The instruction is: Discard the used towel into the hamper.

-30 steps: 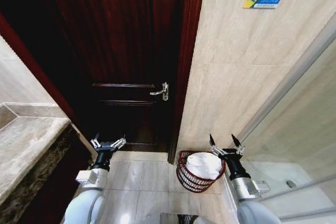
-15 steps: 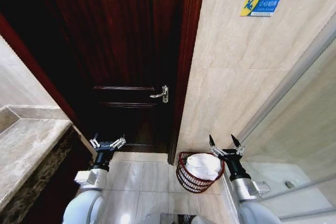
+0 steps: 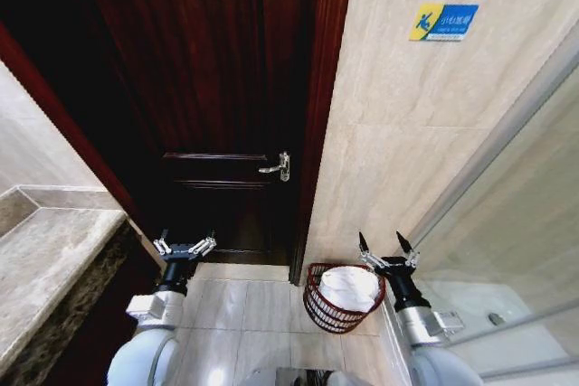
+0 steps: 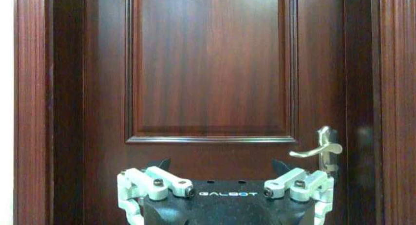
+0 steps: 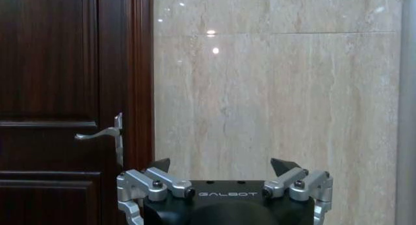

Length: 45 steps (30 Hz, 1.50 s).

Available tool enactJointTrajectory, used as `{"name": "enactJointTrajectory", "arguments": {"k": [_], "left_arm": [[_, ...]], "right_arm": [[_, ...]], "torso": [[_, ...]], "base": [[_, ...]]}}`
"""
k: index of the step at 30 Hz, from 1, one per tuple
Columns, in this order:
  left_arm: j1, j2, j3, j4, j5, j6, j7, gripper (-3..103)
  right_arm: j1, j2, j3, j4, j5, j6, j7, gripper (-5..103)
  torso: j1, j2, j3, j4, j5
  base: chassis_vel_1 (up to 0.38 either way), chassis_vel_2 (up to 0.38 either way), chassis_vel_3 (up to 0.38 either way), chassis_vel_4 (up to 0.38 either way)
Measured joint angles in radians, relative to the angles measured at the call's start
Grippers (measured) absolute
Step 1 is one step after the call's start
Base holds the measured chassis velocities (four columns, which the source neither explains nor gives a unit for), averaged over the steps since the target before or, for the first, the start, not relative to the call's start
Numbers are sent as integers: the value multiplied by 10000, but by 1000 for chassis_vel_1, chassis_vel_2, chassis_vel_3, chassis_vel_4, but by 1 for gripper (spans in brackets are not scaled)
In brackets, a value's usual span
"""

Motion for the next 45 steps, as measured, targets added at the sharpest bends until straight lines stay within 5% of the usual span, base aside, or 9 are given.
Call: {"name": "enactJointTrajectory", "arguments": {"k": [6,45], "left_arm": [[20,-73,292,11,-15,-296,-54,100],[-118,-125,417,224,-18,-388,-146,100]], "right_arm": [[-13,-100,-119,268,151,-539,356,100],[65,-220,59,168,76,-790,179,100]], "torso": [[80,181,99,0,-1],[19,36,23,0,-1]], "base": [[0,0,0,0],[7,-7,-9,8]]}}
